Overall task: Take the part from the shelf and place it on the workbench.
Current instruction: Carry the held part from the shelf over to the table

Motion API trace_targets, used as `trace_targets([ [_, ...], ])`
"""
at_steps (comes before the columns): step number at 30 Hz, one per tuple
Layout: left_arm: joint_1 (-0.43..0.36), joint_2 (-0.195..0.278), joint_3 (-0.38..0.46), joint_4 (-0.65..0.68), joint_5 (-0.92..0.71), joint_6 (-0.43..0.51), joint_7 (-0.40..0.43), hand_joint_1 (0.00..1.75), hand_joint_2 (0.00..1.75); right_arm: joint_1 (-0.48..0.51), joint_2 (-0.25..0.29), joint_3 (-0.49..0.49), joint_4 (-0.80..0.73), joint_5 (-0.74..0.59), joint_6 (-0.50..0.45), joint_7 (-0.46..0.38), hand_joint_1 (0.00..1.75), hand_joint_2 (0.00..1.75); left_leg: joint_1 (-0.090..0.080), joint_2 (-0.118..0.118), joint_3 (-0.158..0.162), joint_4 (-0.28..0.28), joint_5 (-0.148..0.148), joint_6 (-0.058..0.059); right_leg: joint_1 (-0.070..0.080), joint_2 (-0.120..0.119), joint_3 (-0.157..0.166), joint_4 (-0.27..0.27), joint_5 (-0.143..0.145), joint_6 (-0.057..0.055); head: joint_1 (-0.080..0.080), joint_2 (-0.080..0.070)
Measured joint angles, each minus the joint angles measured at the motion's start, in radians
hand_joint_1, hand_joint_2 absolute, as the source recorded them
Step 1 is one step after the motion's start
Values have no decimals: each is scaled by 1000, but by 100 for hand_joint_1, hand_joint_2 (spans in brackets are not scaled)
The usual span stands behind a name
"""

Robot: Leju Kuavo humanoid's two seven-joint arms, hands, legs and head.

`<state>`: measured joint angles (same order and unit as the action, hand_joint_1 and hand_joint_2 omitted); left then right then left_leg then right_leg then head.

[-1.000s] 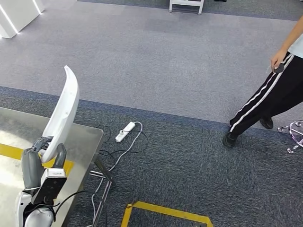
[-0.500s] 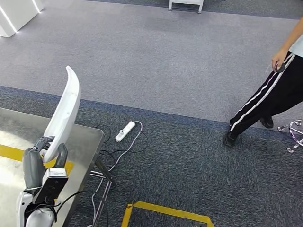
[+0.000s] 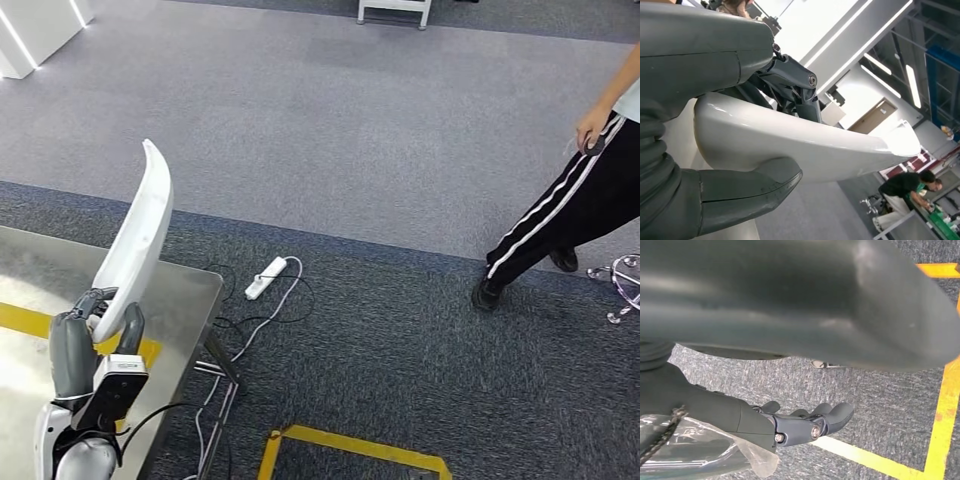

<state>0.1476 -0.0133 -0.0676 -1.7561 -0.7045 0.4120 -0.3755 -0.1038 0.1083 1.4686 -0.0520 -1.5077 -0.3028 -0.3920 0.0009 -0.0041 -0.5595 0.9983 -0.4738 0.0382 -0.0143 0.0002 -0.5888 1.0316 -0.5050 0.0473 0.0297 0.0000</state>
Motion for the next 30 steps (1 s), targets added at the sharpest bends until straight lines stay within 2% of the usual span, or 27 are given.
trace_targets([
  [1,0,-1,0,0,-1,0,1,175,175,0,0,0,0,0,0,0,0,0,1,-1,1,-3,3,3,-1,0,-25,52,-30,0,1,0],
  [3,1,-2,1,-1,-5,1,3,175,175,1,0,1,0,-1,0,0,0,0,1,-7,1,-4,4,5,0,0,-86,188,-92,0,1,0],
  [4,2,-3,2,-1,-7,1,4,175,175,2,0,2,0,-1,0,0,0,0,0,-12,1,-4,4,5,-1,0,-107,234,-105,1,1,0],
  [5,3,-4,2,-1,-8,1,5,175,175,3,0,3,0,-1,-1,1,0,0,1,-19,1,-4,4,4,-1,0,-111,243,-98,2,1,0],
  [6,4,-5,2,-1,-9,1,6,175,175,3,0,4,0,-1,-1,1,0,0,1,-28,1,-3,4,2,-3,2,-94,209,-73,1,1,0],
  [7,4,-6,2,-1,-9,1,6,175,175,3,0,4,0,-2,-1,1,0,0,3,-38,2,-2,3,-2,-5,10,-60,144,-38,1,1,0],
  [8,4,-6,2,-1,-9,2,7,175,175,3,0,5,0,-2,-2,1,0,0,3,-48,1,1,2,-7,-8,31,-23,73,-14,2,1,0],
  [9,4,-7,2,-1,-10,2,7,175,175,3,0,6,0,-2,-2,1,0,0,4,-59,-1,5,0,-14,-11,49,9,15,3,1,1,0],
  [10,4,-7,2,-1,-11,2,7,175,175,3,0,6,0,-2,-2,1,0,0,5,-68,-5,9,1,-21,-12,63,30,-20,9,-1,1,0],
  [11,4,-8,2,-1,-13,2,7,175,175,3,0,6,0,-2,-2,1,0,0,5,-77,-9,11,2,-28,-11,69,38,-30,5,-4,1,0],
  [13,6,-8,2,-1,-17,2,9,175,175,4,0,7,0,-3,-4,2,0,0,10,-88,-15,13,4,-39,-7,48,40,-31,8,-16,1,0],
  [15,7,-7,3,-1,-20,3,12,175,175,3,1,7,0,-3,-5,2,0,0,10,-59,-31,50,-21,-46,-7,27,43,-34,9,-30,-3,0],
  [17,7,-8,2,-1,-20,4,14,175,175,4,1,8,0,-3,-7,2,0,0,9,-19,-84,164,-83,-52,-5,1,44,-35,7,-40,-8,0],
  [18,8,-8,2,-1,-20,5,15,175,175,6,1,8,0,-3,-8,2,0,0,10,-10,-119,238,-115,-54,-3,-12,44,-35,5,-43,-8,0],
  [19,10,-9,2,-1,-20,5,15,175,175,8,1,8,0,-3,-8,2,0,0,10,-7,-145,294,-133,-55,-1,-25,44,-35,4,-45,-8,0],
  [20,12,-9,2,-1,-20,6,16,175,175,9,1,8,0,-3,-9,2,0,0,10,-5,-155,316,-132,-55,1,-39,45,-35,3,-46,-9,0],
  [21,14,-8,2,-1,-20,6,16,175,175,9,1,8,0,-3,-9,2,0,0,9,-3,-146,299,-111,-53,2,-51,46,-35,1,-46,-9,0],
  [22,15,-8,3,-1,-20,6,16,175,175,8,1,8,0,-3,-9,2,0,0,9,5,-117,244,-76,-50,3,-62,49,-35,-1,-46,-9,0],
  [23,15,-8,3,-1,-21,7,16,175,175,8,1,9,0,-3,-9,2,0,0,6,26,-79,168,-42,-45,4,-73,53,-35,-3,-44,-9,0],
  [24,14,-8,3,-1,-23,7,16,175,175,7,1,9,0,-3,-9,2,0,0,1,50,-45,100,-19,-41,7,-82,55,-34,-6,-40,-9,0],
  [25,13,-9,2,-1,-26,7,16,175,175,7,1,9,0,-3,-9,2,0,0,-4,71,-21,52,-8,-36,10,-91,57,-33,-9,-36,-9,0],
  [26,12,-9,2,-1,-28,7,17,175,175,7,1,10,0,-3,-9,3,0,0,-9,83,-11,27,-7,-32,13,-101,58,-33,-11,-32,-8,0],
  [28,14,-8,3,-1,-30,7,18,175,175,6,1,12,0,-3,-10,4,0,0,-12,67,-13,19,-8,-25,14,-123,61,-34,-14,-23,-8,0],
  [29,15,-8,3,-2,-32,7,18,175,175,5,1,14,0,-3,-10,5,0,0,-11,55,-12,16,-5,-20,13,-120,61,-31,-19,-18,-7,0],
  [30,15,-8,4,-3,-35,8,19,175,175,3,1,15,0,-3,-11,5,0,0,-8,43,-10,12,-3,-14,11,-101,55,-15,-33,-13,-6,0],
])
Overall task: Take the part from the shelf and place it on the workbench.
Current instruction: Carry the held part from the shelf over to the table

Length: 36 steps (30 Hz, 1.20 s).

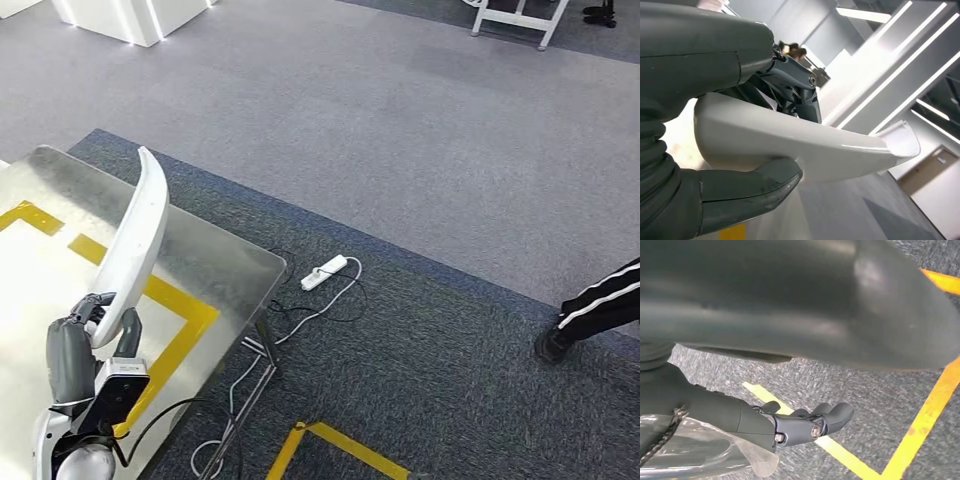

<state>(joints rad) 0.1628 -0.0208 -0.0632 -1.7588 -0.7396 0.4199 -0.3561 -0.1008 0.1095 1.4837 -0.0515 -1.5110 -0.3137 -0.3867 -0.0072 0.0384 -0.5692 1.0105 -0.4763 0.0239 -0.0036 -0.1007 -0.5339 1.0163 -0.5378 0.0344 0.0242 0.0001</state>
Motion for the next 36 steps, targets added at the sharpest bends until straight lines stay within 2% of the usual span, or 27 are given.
trace_targets([
  [1,-1,0,1,-1,-4,0,1,175,175,-1,0,1,0,0,-1,1,0,0,3,-12,2,-3,3,6,-2,28,-17,36,-22,4,3,0],
  [2,-3,0,1,-1,-9,1,3,175,175,-1,0,2,0,0,-2,2,0,0,5,-24,2,-4,4,9,-4,62,-46,95,-52,6,7,0],
  [3,-3,0,1,-2,-12,1,4,175,175,-1,0,3,0,0,-4,4,0,0,5,-37,1,-3,4,12,-5,84,-83,166,-82,7,10,0],
  [4,-2,0,1,-2,-15,1,6,175,175,1,0,4,0,1,-5,6,0,0,4,-51,0,-3,5,13,-5,94,-119,233,-104,7,11,0],
  [5,-1,0,1,-2,-16,1,8,175,175,2,0,5,0,1,-6,8,0,0,3,-64,0,-3,5,14,-5,98,-145,275,-110,7,12,0],
  [6,0,0,1,-2,-17,1,9,175,175,2,0,6,0,2,-6,9,0,0,2,-79,1,-2,5,14,-5,100,-151,274,-93,6,12,0],
  [7,1,0,2,-2,-19,1,10,175,175,2,0,7,0,2,-6,9,0,0,2,-94,2,-2,5,14,-5,103,-138,234,-58,3,12,0],
  [8,1,0,3,-2,-20,2,12,175,175,0,0,9,0,4,-6,10,0,0,2,-108,3,0,4,12,-6,113,-109,163,-14,1,12,0],
  [9,1,1,5,-2,-22,2,13,175,175,-2,0,10,0,6,-7,12,0,0,2,-121,2,1,3,10,-8,136,-77,92,18,-2,11,0],
  [10,1,1,9,-2,-23,3,14,175,175,-4,0,12,0,9,-7,13,0,0,3,-132,-1,4,2,6,-10,156,-50,35,36,-4,11,0],
  [12,2,4,22,-2,-23,5,15,175,175,-8,0,19,-1,18,-10,21,0,0,6,-153,-9,7,4,-6,-10,180,-26,-7,34,-7,10,0],
  [14,8,8,41,-2,-19,5,15,175,175,-11,0,28,-4,26,-15,30,0,0,10,-164,-15,8,5,-17,-9,161,-19,-15,37,-15,10,0],
  [16,11,11,59,-2,-14,-1,15,175,175,-17,1,34,-8,30,-22,35,0,0,8,-125,-32,44,-21,-26,-12,136,-15,-21,39,-27,7,0],
  [18,9,12,72,-2,-13,-8,15,175,175,-20,2,37,-10,31,-25,37,0,0,8,-69,-86,159,-81,-35,-11,108,-11,-23,37,-36,3,0],
  [20,11,12,79,-1,-13,-10,15,175,175,-20,2,42,-11,31,-25,39,0,0,12,-51,-144,278,-123,-42,-9,76,-9,-23,32,-40,3,0],
  [21,13,12,83,-1,-13,-10,15,175,175,-20,2,44,-12,31,-25,39,0,0,14,-47,-151,292,-116,-44,-9,61,-7,-23,30,-39,3,0],
  [22,14,12,86,-1,-13,-10,15,175,175,-20,2,46,-13,31,-25,40,0,0,16,-42,-137,263,-90,-44,-9,47,-4,-23,27,-38,3,0],
  [23,15,12,90,-1,-13,-10,15,175,175,-21,2,48,-14,31,-25,40,0,0,16,-30,-106,202,-52,-44,-8,34,1,-23,23,-36,3,0],
  [25,13,12,93,-1,-13,-10,15,175,175,-22,2,50,-15,31,-25,39,0,0,9,17,-39,71,-2,-37,-4,12,11,-22,15,-27,2,0],
  [27,12,11,93,-1,-16,-12,14,175,175,-23,2,51,-17,31,-26,39,0,0,1,41,-16,17,3,-26,2,-10,15,-21,8,-17,3,0],
  [29,12,10,94,-1,-28,-17,15,175,175,-25,2,51,-18,31,-27,40,0,0,1,19,-17,11,3,-14,3,-30,19,-23,2,-7,4,0],
  [30,12,10,93,-2,-39,-20,16,175,175,-27,2,52,-19,31,-28,39,0,0,3,6,-15,7,5,-8,1,-19,18,-16,-7,-1,6,0],
  [32,8,9,90,-2,-65,-20,22,175,175,-29,2,52,-20,28,-29,37,0,0,9,-17,-11,1,9,4,-3,38,-12,53,-50,9,10,0],
  [33,5,7,87,-2,-79,-18,26,175,175,-28,2,52,-20,25,-30,36,0,0,9,-29,-11,1,9,8,-4,71,-44,119,-80,10,13,0],
  [34,4,6,84,-1,-91,-14,31,175,175,-25,2,52,-20,23,-31,35,0,0,9,-42,-12,2,10,11,-4,88,-84,194,-109,10,14,0],
  [35,5,6,80,-1,-101,-11,35,175,175,-21,2,52,-20,21,-32,34,0,0,9,-56,-12,2,10,12,-4,96,-120,254,-124,10,14,0],
  [36,5,5,76,-1,-110,-8,38,175,175,-18,2,52,-20,19,-33,33,0,0,8,-71,-12,2,10,12,-4,99,-144,285,-121,9,14,0],
])
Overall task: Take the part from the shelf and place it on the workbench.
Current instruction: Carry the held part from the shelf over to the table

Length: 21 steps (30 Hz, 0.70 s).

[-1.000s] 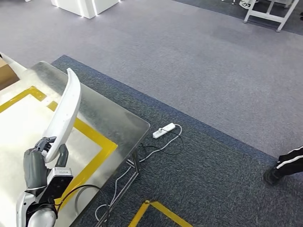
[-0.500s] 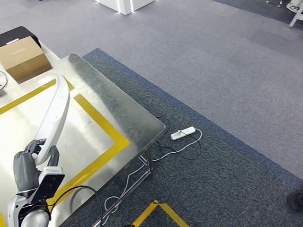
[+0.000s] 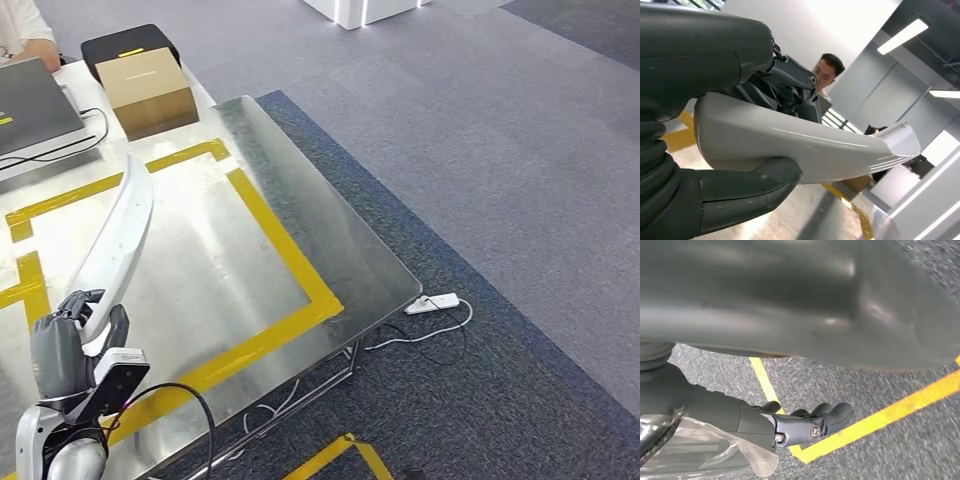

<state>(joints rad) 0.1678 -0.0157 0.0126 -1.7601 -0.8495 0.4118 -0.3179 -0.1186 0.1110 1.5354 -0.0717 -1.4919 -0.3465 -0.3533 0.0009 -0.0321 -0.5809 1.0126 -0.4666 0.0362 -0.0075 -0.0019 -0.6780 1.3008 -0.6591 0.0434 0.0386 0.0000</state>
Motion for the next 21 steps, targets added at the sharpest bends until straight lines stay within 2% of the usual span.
trace_targets([
  [1,0,0,-3,0,-7,3,4,175,175,2,0,0,0,-1,0,-1,0,0,0,-15,1,0,0,0,0,2,-4,-13,25,-2,0,0],
  [2,0,0,-6,0,-14,6,7,175,175,3,0,0,0,-2,0,-3,0,0,0,-29,3,0,-1,-1,0,8,13,-66,67,-5,0,0],
  [3,0,-1,-9,0,-20,8,11,175,175,3,0,0,0,-4,0,-5,0,0,1,-42,4,1,-1,-2,-2,27,41,-141,112,-8,0,0],
  [4,0,-1,-12,0,-24,10,15,175,175,3,0,0,0,-5,0,-7,0,0,0,-55,4,2,-3,-5,-4,52,71,-213,142,-12,0,0],
  [5,-1,-2,-14,0,-28,12,18,175,175,3,0,0,0,-7,0,-8,0,0,0,-66,2,4,-3,-9,-6,72,95,-264,159,-15,0,0],
  [6,-2,-2,-17,0,-32,13,21,175,175,3,0,0,0,-9,0,-9,0,0,2,-77,-2,4,-3,-15,-6,87,109,-290,162,-17,0,0],
  [7,-3,-2,-19,0,-35,14,24,175,175,4,0,0,0,-10,0,-9,0,0,3,-88,-5,4,-1,-22,-5,86,115,-296,158,-20,-1,0],
  [8,-2,-2,-21,0,-38,15,27,175,175,4,0,0,0,-11,0,-10,0,0,6,-99,-7,3,1,-29,-5,75,120,-299,159,-23,0,0],
  [9,-1,-2,-23,0,-41,15,29,175,175,4,1,0,0,-12,1,-10,0,0,6,-97,-9,5,-1,-35,-5,63,123,-303,161,-28,-1,0],
  [10,-1,-2,-25,0,-45,16,31,175,175,4,2,0,0,-13,2,-10,0,0,5,-80,-15,18,-11,-41,-7,50,126,-307,163,-34,-5,0],
  [11,-2,-2,-29,0,-48,17,33,175,175,5,3,0,1,-14,4,-10,0,0,3,-54,-29,50,-32,-46,-9,36,129,-311,164,-39,-9,0],
  [12,-4,-2,-33,0,-52,18,36,175,175,6,3,0,1,-14,6,-10,0,0,3,-20,-53,102,-62,-50,-9,21,131,-313,163,-44,-13,0],
  [13,-5,-3,-38,1,-56,19,37,175,175,9,3,0,1,-15,8,-10,0,0,4,4,-84,169,-95,-54,-8,6,132,-313,161,-47,-17,0],
  [14,-5,-3,-42,2,-60,19,39,175,175,11,3,0,2,-15,9,-10,0,0,6,17,-115,232,-120,-58,-7,-10,132,-313,159,-49,-17,0],
  [15,-3,-3,-45,4,-64,19,40,175,175,13,3,0,2,-16,10,-10,0,0,9,23,-133,271,-128,-61,-6,-26,133,-313,157,-49,-17,0],
  [16,-2,-3,-48,6,-68,19,42,175,175,14,3,0,2,-16,11,-10,0,0,10,27,-133,272,-117,-62,-5,-40,135,-313,155,-49,-17,0],
  [17,-1,-3,-50,7,-73,19,43,175,175,14,3,0,2,-16,12,-10,0,0,10,32,-112,233,-88,-61,-5,-54,138,-313,153,-47,-18,0],
  [18,-2,-3,-54,8,-78,19,45,175,175,14,4,0,2,-16,13,-10,0,0,10,45,-76,165,-50,-59,-5,-66,143,-313,150,-44,-18,0],
  [19,-3,-3,-57,9,-83,19,46,175,175,14,4,0,2,-16,14,-10,0,0,5,71,-38,95,-25,-55,-3,-77,147,-312,146,-41,-18,0],
  [20,-6,-2,-61,10,-87,19,48,175,175,13,4,0,2,-17,14,-11,0,0,1,92,-11,41,-9,-48,0,-87,151,-312,142,-36,-18,0],
  [21,-8,-2,-65,10,-91,19,49,175,175,13,4,0,2,-17,14,-11,0,0,-4,108,4,10,-4,-42,3,-97,154,-312,139,-31,-17,0],
])
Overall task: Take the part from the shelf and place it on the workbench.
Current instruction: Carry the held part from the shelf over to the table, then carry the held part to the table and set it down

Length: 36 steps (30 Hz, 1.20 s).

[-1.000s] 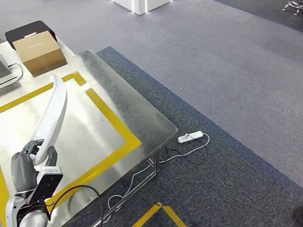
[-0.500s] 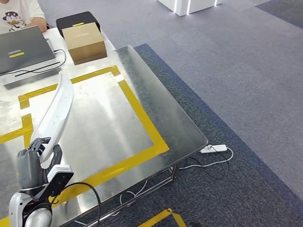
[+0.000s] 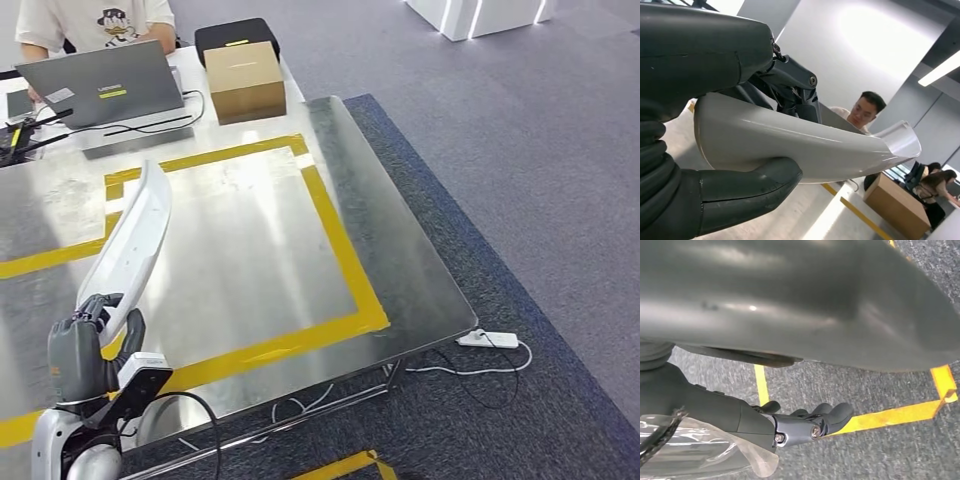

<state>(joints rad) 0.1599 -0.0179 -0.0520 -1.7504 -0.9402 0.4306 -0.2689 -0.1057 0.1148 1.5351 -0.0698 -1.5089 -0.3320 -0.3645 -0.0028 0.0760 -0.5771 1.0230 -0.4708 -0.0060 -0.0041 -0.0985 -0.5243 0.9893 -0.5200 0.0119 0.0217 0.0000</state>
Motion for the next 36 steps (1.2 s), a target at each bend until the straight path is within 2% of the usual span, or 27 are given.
trace_targets([
  [1,-2,0,-3,0,-3,0,2,175,175,-1,0,0,0,0,0,0,0,0,-4,5,2,-9,-5,6,3,-10,2,-1,-2,5,0,0],
  [3,-2,1,-5,1,-4,0,3,175,175,-3,0,0,0,0,0,-1,0,0,-2,-21,0,-14,-1,17,2,-26,7,-2,-9,15,0,0],
  [4,-3,1,-6,1,-5,0,4,175,175,-4,0,0,0,0,0,-2,0,0,0,-33,1,-17,1,23,0,-13,4,8,-19,20,0,0],
  [5,-5,1,-7,1,-5,1,4,175,175,-4,0,0,0,0,0,-2,0,0,3,-45,3,-21,4,30,-2,12,-8,38,-39,24,2,0],
  [7,-8,1,-13,2,-6,1,5,175,175,-3,0,0,0,-1,0,-4,0,0,6,-70,3,-22,7,38,-5,74,-69,162,-100,29,8,0],
  [8,-9,0,-16,2,-6,1,5,175,175,-2,0,0,0,-1,0,-3,0,0,6,-83,3,-22,7,39,-5,89,-107,234,-126,30,10,0],
  [9,-8,0,-18,3,-7,0,5,175,175,-1,0,0,1,-1,0,-3,0,0,6,-98,3,-22,7,39,-5,95,-137,283,-136,31,10,0],
  [10,-8,1,-19,4,-7,0,5,175,175,-1,0,0,1,-1,0,-3,0,0,6,-113,3,-21,7,39,-5,97,-151,295,-125,30,10,0],
  [11,-8,1,-19,5,-7,0,5,175,175,-1,0,0,1,-1,0,-3,0,0,5,-127,5,-21,7,39,-5,99,-144,264,-93,28,10,0],
  [12,-8,1,-19,6,-8,0,6,175,175,-1,0,0,1,-1,0,-3,0,0,6,-142,7,-21,6,38,-6,108,-119,199,-49,26,10,0],
  [14,-10,1,-20,6,-13,0,8,175,175,-2,-1,0,1,-1,0,-4,0,0,6,-169,7,-19,4,31,-11,156,-60,62,10,19,9,0],
  [15,-11,1,-20,7,-16,0,10,175,175,-2,-1,0,1,-1,0,-3,0,0,7,-180,4,-17,4,26,-12,177,-40,23,21,17,9,0],
  [16,-11,2,-20,7,-20,0,12,175,175,-2,-1,0,1,-2,0,-3,0,0,10,-191,0,-17,6,19,-12,189,-32,9,18,13,9,0],
  [18,-11,5,-20,9,-24,0,15,175,175,-2,0,0,1,-2,0,-3,0,0,15,-208,-7,-18,8,4,-10,172,-27,4,20,5,9,0],
  [19,-11,8,-20,10,-26,1,16,175,175,-2,0,0,2,-2,0,-3,0,0,15,-195,-10,-12,4,-2,-11,160,-24,0,22,-1,8,0],
  [20,-13,11,-20,11,-29,1,16,175,175,-3,1,0,2,-1,0,-3,0,0,14,-170,-20,9,-11,-8,-12,146,-20,-4,23,-7,5,0],
  [22,-20,15,-21,14,-37,1,16,175,175,-1,1,0,2,-1,0,-1,0,0,12,-107,-69,114,-68,-18,-12,114,-15,-8,20,-18,-1,0],
  [24,-24,18,-22,21,-44,0,18,175,175,2,1,0,2,-1,0,1,0,0,16,-86,-130,240,-118,-26,-9,82,-14,-7,16,-23,-3,0],
  [25,-24,20,-23,25,-48,0,20,175,175,3,1,0,2,-1,0,1,0,0,17,-83,-142,265,-118,-27,-9,67,-12,-7,14,-23,-3,0],
  [26,-24,22,-23,28,-51,-1,22,175,175,2,1,0,3,-1,0,1,0,0,18,-80,-134,249,-99,-28,-8,54,-10,-7,12,-22,-3,0],
  [27,-25,24,-23,31,-53,-1,23,175,175,2,1,0,3,-1,0,1,0,0,18,-72,-106,195,-64,-25,-7,41,-6,-7,9,-20,-3,0],
  [29,-28,26,-23,34,-55,-1,24,175,175,2,2,0,2,-1,0,0,0,0,9,-24,-33,55,-5,-14,-3,19,4,-6,1,-13,-4,0],
  [30,-31,26,-24,35,-56,-2,24,175,175,2,2,0,2,-1,0,0,0,0,4,-3,-9,8,7,-7,0,8,7,-5,-3,-9,-3,0],
  [31,-34,26,-25,35,-57,-2,25,175,175,2,2,0,3,-2,0,-1,0,0,-2,11,-1,-13,8,0,3,-2,9,-5,-6,-5,-3,0],
  [33,-36,26,-27,37,-58,-3,27,175,175,1,2,0,3,-2,0,-1,0,0,-4,-7,-2,-18,6,11,5,-26,15,-9,-10,5,-3,0],
  [34,-36,27,-27,38,-59,-3,28,175,175,0,1,0,3,-2,0,-2,0,0,-2,-18,0,-23,8,16,4,-22,16,-7,-16,11,-3,0],
  [36,-39,27,-29,39,-61,-4,29,175,175,-2,1,0,3,-2,1,-5,0,0,5,-38,5,-32,13,28,1,26,-6,47,-53,21,3,0],
])
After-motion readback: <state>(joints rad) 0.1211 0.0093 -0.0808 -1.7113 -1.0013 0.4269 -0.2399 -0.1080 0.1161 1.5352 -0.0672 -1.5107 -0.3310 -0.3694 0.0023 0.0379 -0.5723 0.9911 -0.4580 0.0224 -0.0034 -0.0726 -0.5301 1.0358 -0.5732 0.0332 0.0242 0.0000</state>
